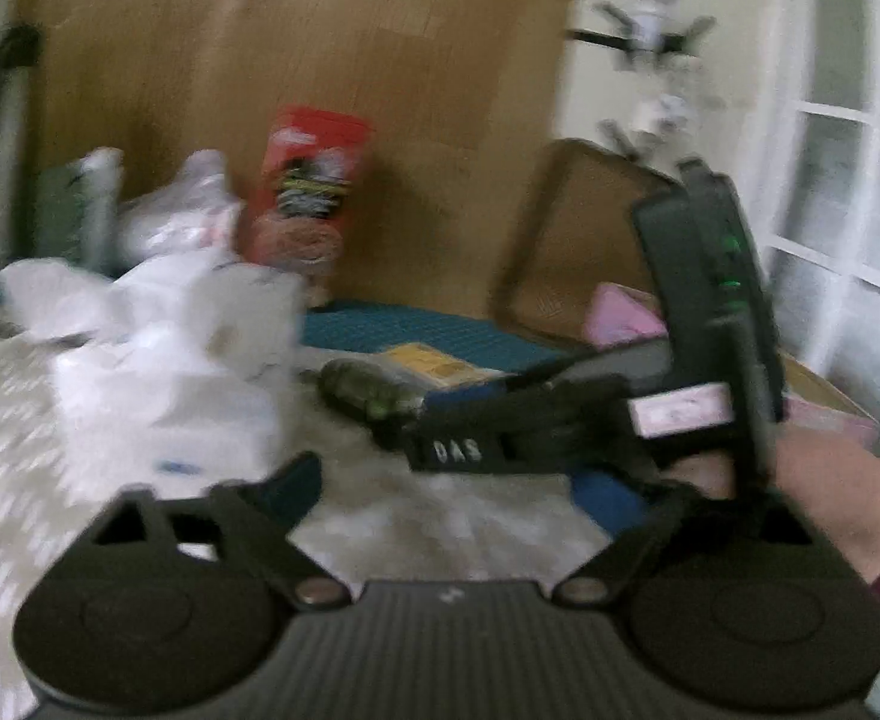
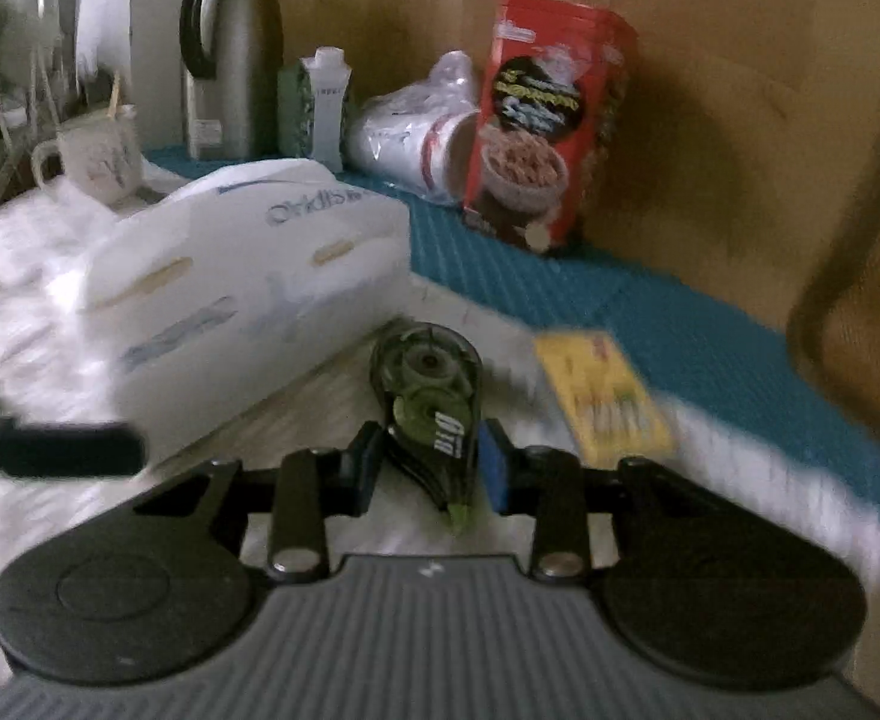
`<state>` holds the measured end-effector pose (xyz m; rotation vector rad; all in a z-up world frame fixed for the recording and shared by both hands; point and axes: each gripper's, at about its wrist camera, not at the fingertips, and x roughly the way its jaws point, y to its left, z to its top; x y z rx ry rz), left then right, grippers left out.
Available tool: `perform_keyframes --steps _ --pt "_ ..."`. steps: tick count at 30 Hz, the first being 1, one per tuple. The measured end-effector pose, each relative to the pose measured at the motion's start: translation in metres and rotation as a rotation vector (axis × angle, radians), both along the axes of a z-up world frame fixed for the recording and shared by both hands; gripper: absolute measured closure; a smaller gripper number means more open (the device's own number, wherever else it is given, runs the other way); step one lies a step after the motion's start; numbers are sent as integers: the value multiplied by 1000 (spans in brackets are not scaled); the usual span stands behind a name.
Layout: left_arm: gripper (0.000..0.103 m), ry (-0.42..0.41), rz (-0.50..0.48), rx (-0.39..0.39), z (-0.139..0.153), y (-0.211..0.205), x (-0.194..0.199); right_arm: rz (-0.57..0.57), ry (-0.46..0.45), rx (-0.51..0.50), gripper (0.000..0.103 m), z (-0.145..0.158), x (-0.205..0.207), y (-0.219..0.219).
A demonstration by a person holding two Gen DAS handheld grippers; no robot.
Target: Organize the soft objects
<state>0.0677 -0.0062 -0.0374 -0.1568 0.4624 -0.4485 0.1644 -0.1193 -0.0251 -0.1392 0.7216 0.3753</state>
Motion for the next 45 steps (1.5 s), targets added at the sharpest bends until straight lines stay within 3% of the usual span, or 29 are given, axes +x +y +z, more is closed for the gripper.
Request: perform_keyframes --steps 3,6,8,11,14,21,27,35,45 --pt "2 -87 -108 47 3 -11 -16 -33 30 129 65 1 -29 -34" --pt "2 -196 -160 176 3 -31 -37 -68 48 238 65 1 -54 -61" --pt "2 -178 -201 207 2 -37 -36 -89 57 303 65 0 -67 -75" --pt "3 -104 -249 186 1 -36 -25 -129 59 362 65 -1 -80 -88" --pt "5 -77 -242 189 0 -36 -23 -161 54 397 65 0 -97 -102" --pt "8 45 -196 147 -4 -27 -6 -127 -22 253 64 -1 -151 -101" --pt "10 141 -159 208 -11 -35 8 -86 -120 100 57 -10 -159 -76" --pt "6 119 -134 345 -15 -53 1 -93 -131 121 55 -12 -161 -78" --pt "1 133 -160 333 -15 -52 5 -101 -131 125 51 -13 -164 -76"
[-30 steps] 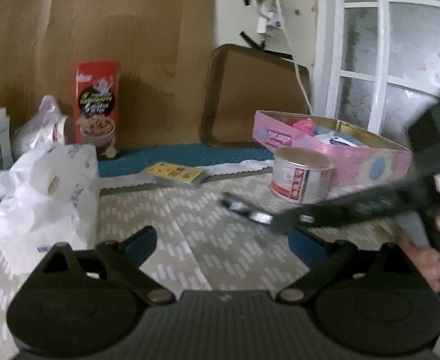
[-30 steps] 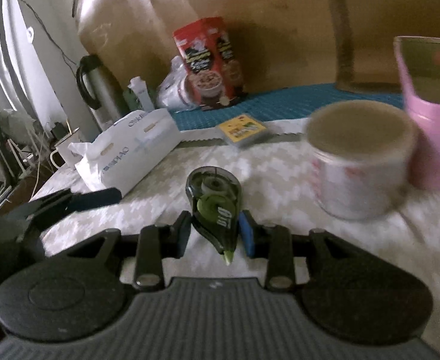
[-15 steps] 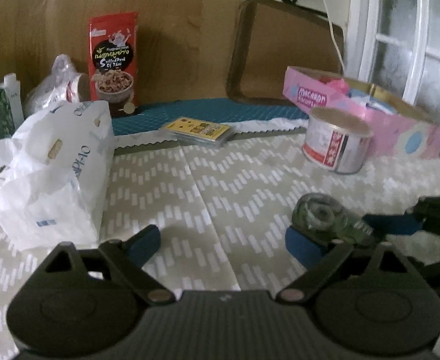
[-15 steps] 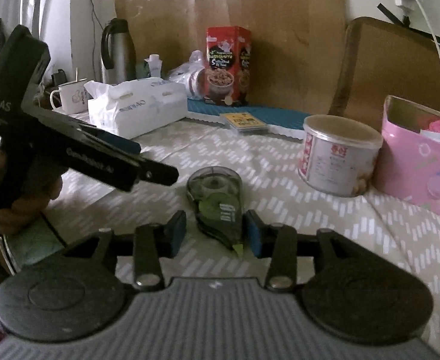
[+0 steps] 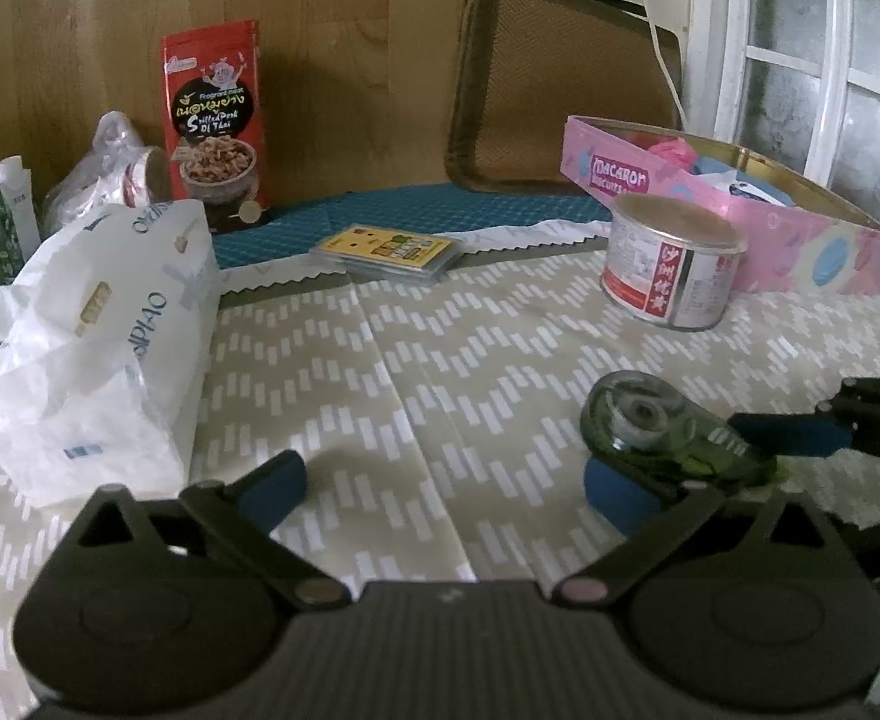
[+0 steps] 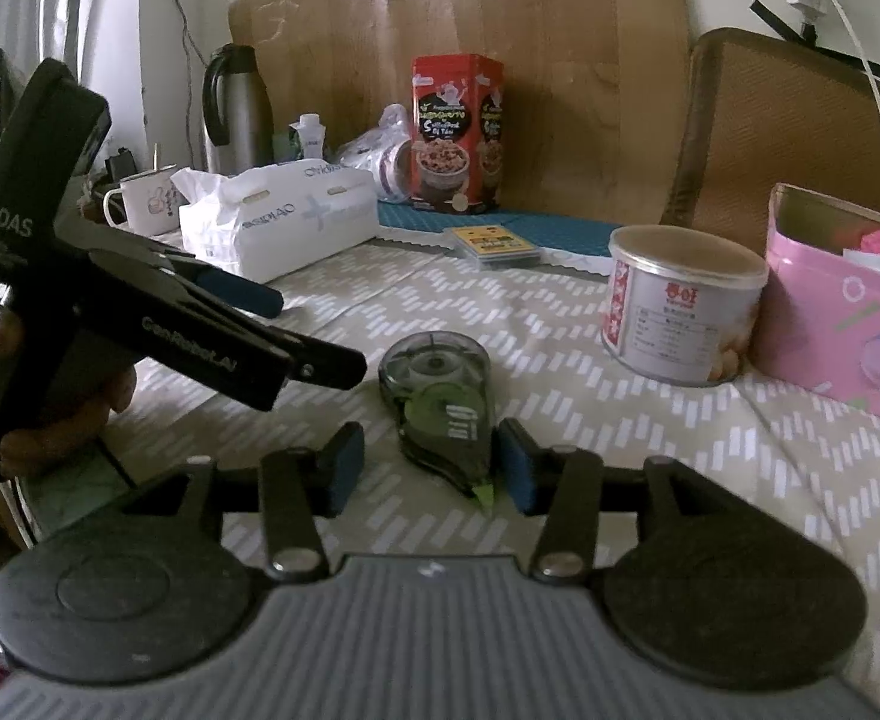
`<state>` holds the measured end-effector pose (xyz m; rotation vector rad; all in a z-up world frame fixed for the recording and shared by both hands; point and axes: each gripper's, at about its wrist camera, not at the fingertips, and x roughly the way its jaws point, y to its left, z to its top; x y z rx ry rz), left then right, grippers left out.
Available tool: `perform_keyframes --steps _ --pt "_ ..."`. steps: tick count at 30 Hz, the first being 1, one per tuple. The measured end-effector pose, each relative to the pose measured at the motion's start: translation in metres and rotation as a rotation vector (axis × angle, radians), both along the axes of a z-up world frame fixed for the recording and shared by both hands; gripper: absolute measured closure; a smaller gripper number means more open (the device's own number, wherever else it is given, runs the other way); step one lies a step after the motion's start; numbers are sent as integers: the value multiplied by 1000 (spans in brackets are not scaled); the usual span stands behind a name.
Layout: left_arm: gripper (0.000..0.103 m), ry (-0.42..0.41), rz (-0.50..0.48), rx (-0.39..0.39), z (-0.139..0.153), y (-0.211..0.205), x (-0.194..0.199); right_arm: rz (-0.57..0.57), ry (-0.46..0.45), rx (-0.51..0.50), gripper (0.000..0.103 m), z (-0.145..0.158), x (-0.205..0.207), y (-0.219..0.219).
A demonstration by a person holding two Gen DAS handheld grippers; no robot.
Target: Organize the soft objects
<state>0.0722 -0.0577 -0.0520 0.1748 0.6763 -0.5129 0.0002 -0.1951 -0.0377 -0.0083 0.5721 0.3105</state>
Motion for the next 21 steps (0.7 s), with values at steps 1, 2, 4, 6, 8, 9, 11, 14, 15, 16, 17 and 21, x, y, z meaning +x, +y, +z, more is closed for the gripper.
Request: perform_keyframes --steps 1,2,4,6,8,9,11,14,15,16,17,21 --pt "1 2 -2 -5 0 1 1 -4 -2 0 51 0 0 1" --pt "1 3 -3 -8 0 1 1 -7 -3 -2 51 -1 0 1" --pt "0 4 -3 -14 0 1 1 -13 -4 -4 51 -1 0 2" --pt "1 7 -3 -24 1 3 1 -20 -3 -2 51 -1 0 1" --pt "1 10 -2 -38 1 4 1 -30 -5 -5 51 -1 -1 2" --pt "1 12 -3 -45 1 6 2 -38 -6 -5 51 -1 -1 2" --pt "1 15 -2 -61 2 8 2 -61 -8 -6 51 -1 -2 1" --pt "1 18 -2 -73 2 9 3 -83 -8 -11 52 -1 -2 1" --pt "1 18 -2 -74 2 9 3 -87 -8 -13 52 0 -2 2" --pt "1 19 -2 -74 2 9 3 -90 -7 -16 52 0 -2 2" --pt "0 18 -3 -74 2 9 3 -93 -7 -18 52 0 -3 3" --pt "1 17 -1 -72 2 10 2 -102 -4 -23 52 0 -3 5"
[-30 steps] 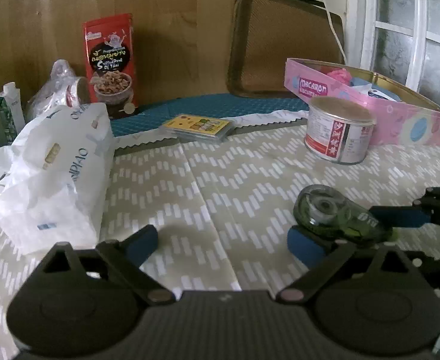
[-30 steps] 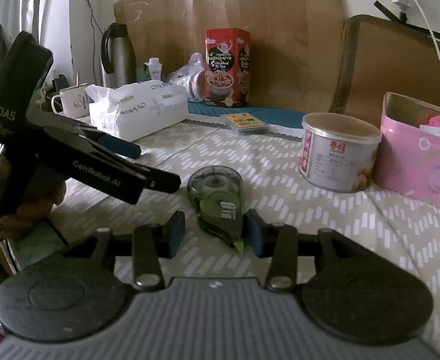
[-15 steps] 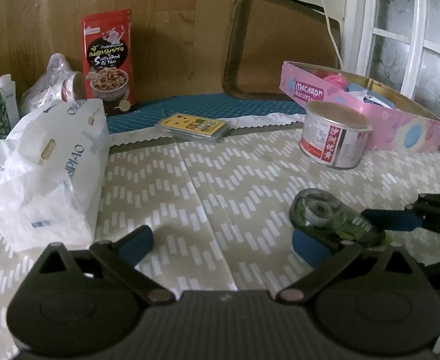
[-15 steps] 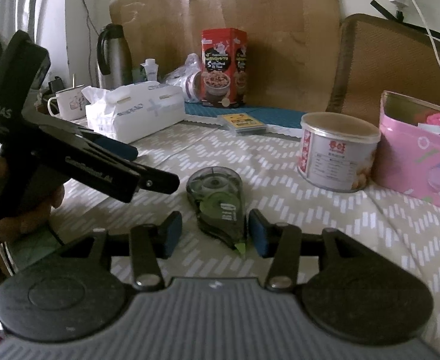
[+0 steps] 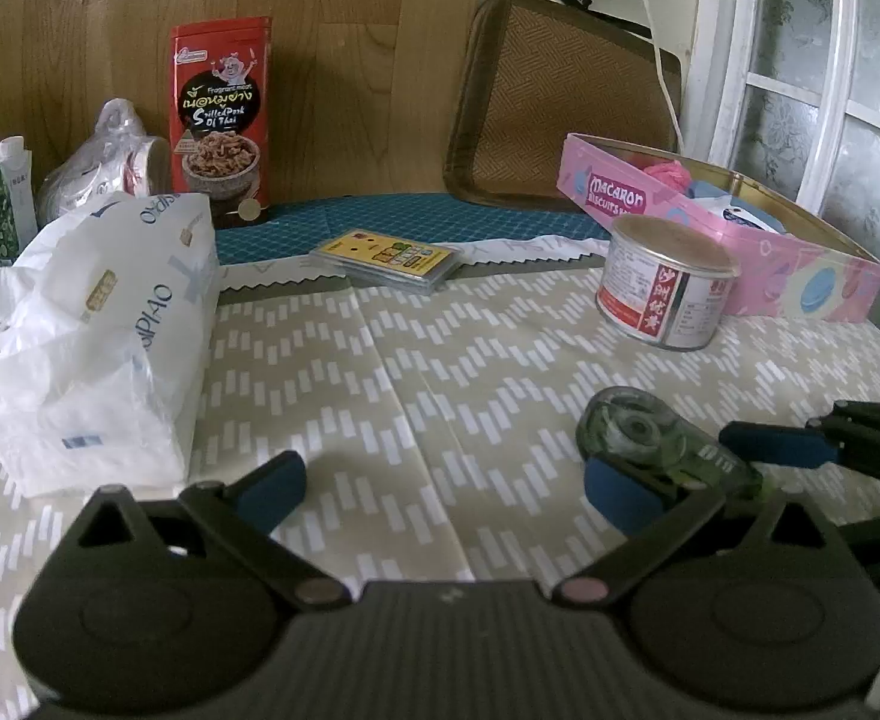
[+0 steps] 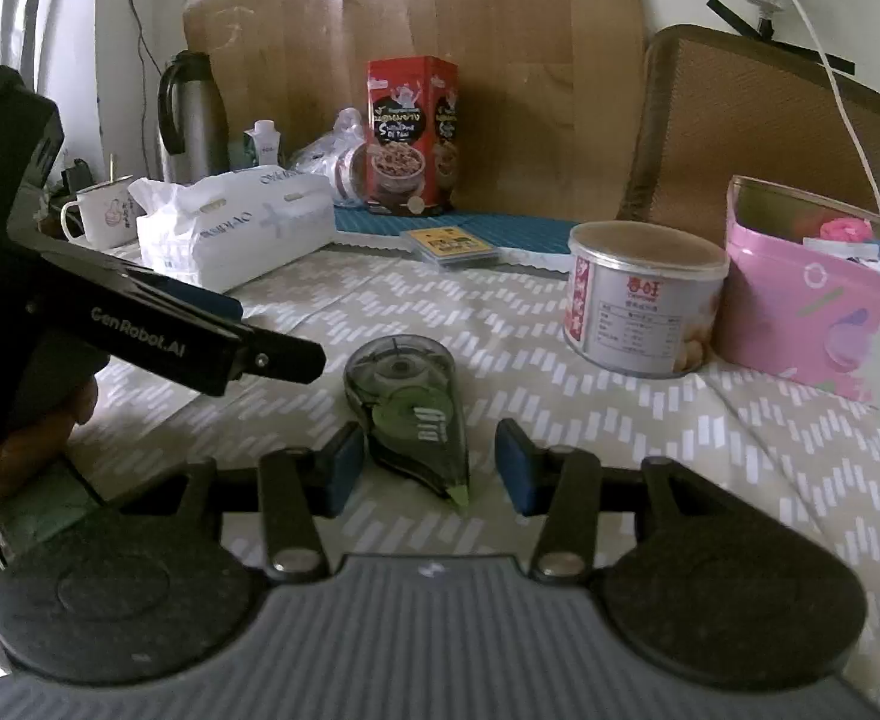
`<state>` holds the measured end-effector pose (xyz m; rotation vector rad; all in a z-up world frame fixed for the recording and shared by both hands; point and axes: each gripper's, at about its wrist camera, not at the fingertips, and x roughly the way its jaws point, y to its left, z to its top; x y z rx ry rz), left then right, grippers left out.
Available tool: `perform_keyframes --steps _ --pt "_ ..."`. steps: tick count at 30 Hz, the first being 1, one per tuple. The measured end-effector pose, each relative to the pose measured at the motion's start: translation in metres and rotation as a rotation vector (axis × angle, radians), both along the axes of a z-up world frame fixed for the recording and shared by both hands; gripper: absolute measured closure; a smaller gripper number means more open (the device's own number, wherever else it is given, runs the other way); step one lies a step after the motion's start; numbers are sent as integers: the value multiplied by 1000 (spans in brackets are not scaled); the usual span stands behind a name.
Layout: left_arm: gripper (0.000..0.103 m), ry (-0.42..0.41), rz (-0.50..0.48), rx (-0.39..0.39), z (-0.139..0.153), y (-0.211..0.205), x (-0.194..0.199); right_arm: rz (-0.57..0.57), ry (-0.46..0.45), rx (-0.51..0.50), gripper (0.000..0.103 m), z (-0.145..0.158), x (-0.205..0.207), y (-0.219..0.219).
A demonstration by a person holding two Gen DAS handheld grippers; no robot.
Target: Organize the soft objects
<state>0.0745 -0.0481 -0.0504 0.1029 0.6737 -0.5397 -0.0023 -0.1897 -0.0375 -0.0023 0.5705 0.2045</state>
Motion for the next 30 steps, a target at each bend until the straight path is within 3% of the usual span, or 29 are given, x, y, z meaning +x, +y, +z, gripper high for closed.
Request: perform_keyframes --steps 20,21,23,26,30 --pt "1 1 -3 -2 0 0 0 -7 5 2 51 0 -4 1" --pt "1 1 -3 -2 0 0 0 -5 6 0 53 1 -5 0" --pt "1 -1 -4 4 0 0 0 8 9 7 67 2 -7 1" --pt "1 -2 1 9 0 0 0 0 24 34 69 4 -8 1" --pt "6 -2 21 -6 0 1 -1 -15 86 219 76 6 -3 -12"
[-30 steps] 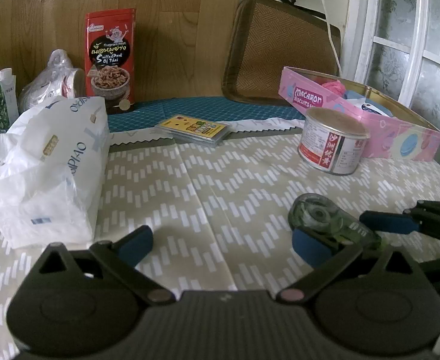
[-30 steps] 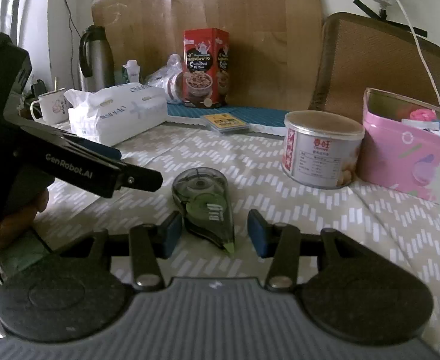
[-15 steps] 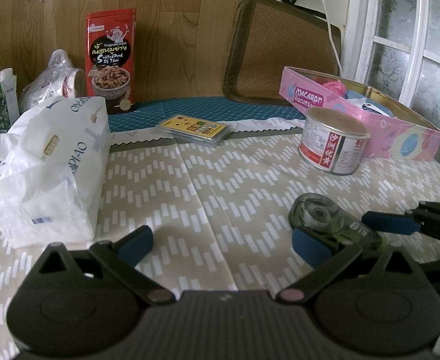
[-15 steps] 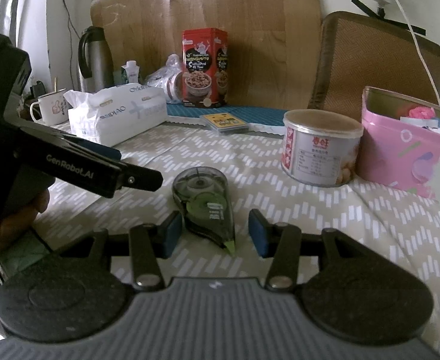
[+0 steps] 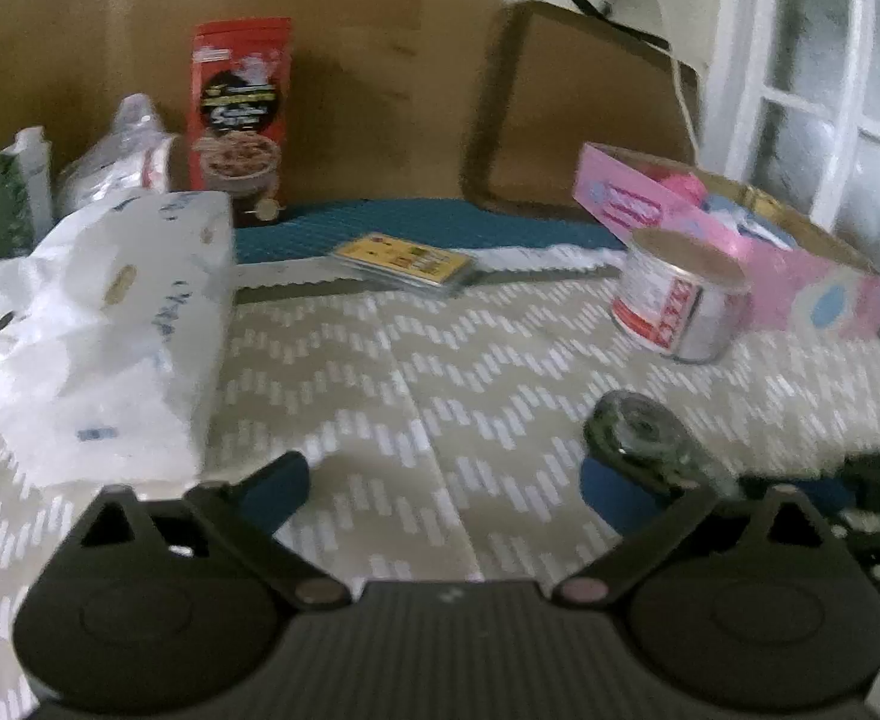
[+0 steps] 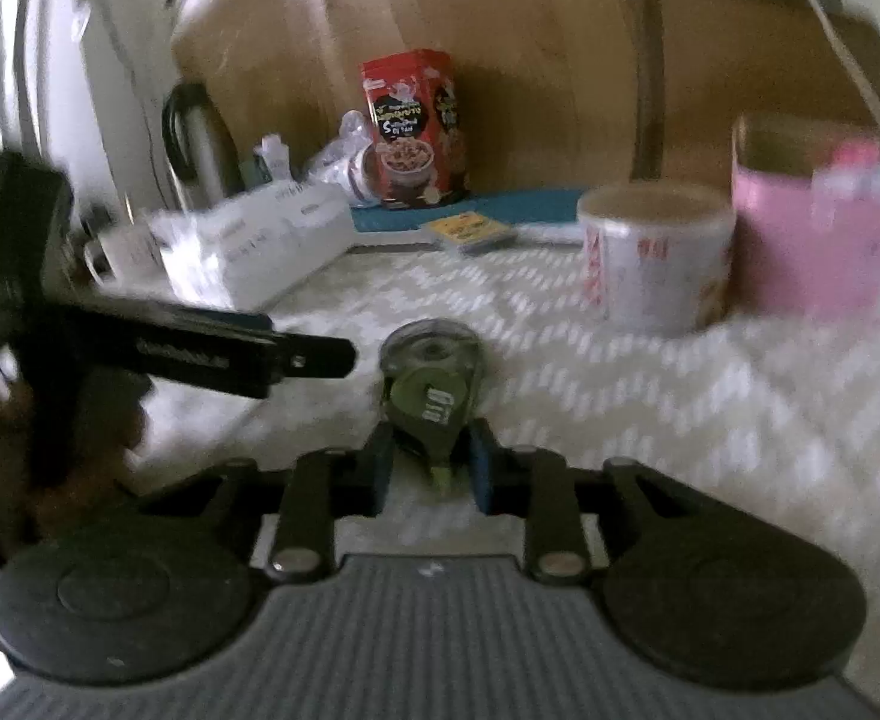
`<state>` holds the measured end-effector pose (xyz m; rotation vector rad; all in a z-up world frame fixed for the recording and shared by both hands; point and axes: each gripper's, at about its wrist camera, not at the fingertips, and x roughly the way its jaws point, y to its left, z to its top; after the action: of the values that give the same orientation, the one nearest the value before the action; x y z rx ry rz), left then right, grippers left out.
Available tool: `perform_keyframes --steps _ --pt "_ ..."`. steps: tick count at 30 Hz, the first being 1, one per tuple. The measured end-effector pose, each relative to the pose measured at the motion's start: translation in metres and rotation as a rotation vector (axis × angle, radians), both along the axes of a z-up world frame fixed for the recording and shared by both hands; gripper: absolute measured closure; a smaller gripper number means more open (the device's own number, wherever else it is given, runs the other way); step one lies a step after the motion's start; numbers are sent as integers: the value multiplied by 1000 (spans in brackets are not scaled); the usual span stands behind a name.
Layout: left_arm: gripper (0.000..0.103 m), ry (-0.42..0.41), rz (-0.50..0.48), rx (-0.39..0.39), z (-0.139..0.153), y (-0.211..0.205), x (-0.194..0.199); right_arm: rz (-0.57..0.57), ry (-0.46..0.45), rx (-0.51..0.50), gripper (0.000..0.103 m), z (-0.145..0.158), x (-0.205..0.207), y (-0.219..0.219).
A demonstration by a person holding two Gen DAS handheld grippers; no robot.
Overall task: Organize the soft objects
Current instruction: 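Pass the tape roller from the right gripper to the left gripper, then drop the tape roller into the pink tin box with the left gripper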
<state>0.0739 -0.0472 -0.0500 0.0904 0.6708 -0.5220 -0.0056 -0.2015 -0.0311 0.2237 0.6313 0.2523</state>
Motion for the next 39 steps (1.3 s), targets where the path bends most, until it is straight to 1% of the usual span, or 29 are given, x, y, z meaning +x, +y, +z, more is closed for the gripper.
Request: perform_keyframes --steps 1,5,7,8,9,12,13,14,16,17,19,20,21,22,24,27,30,32,34,35,36,37,39 --pt "9 1 15 -13 0 2 1 -5 7 26 76 -1 0 -1" --pt "11 12 76 -53 3 11 1 -14 -6 38 76 -2 -4 3" --pt "11 36 106 -72 5 15 -3 -18 1 77 76 -3 -4 -2" --pt "11 58 105 -96 7 16 -7 -21 8 108 76 -4 -3 -6" --pt "11 91 91 -137 10 18 -10 -25 14 143 76 -5 -3 -11" --pt "13 212 23 -298 15 22 -13 -35 35 261 76 -10 -1 -25" --pt "15 256 7 -343 15 21 -12 -36 41 294 76 -12 0 -29" --pt "17 288 -2 -367 15 19 -10 -35 45 321 76 -13 0 -32" --pt "24 351 -22 -391 11 8 -3 -26 44 338 77 -14 -1 -35" --pt "30 371 -25 -391 9 2 0 -21 38 330 77 -13 -2 -34" --pt "60 358 -30 -369 10 -11 3 -4 21 299 77 -11 -6 -29" --pt "65 368 -45 -365 9 -18 5 10 15 295 79 -11 -8 -30" --pt "81 391 -71 -374 6 -26 8 26 10 297 80 -11 -11 -29" --pt "86 411 -77 -373 2 -33 9 28 1 290 81 -10 -14 -30" --pt "86 400 -79 -343 1 -43 6 23 -44 249 81 -5 -24 -31" --pt "86 338 -131 -318 19 -58 -7 -7 -160 192 81 12 -39 -39" --pt "85 272 -197 -314 44 -80 -8 -80 -259 137 82 28 -47 -55" --pt "84 245 -256 -302 61 -106 1 -138 -296 105 82 37 -43 -72" --pt "83 220 -301 -286 75 -137 11 -204 -317 95 82 49 -34 -96" --pt "81 191 -322 -273 82 -154 15 -225 -320 93 82 53 -26 -104" --pt "72 168 -333 -264 86 -170 18 -254 -324 93 82 57 -17 -116" --pt "59 147 -339 -258 92 -188 24 -290 -326 92 82 58 -8 -125" --pt "47 109 -328 -227 98 -219 36 -377 -311 75 81 57 16 -142"
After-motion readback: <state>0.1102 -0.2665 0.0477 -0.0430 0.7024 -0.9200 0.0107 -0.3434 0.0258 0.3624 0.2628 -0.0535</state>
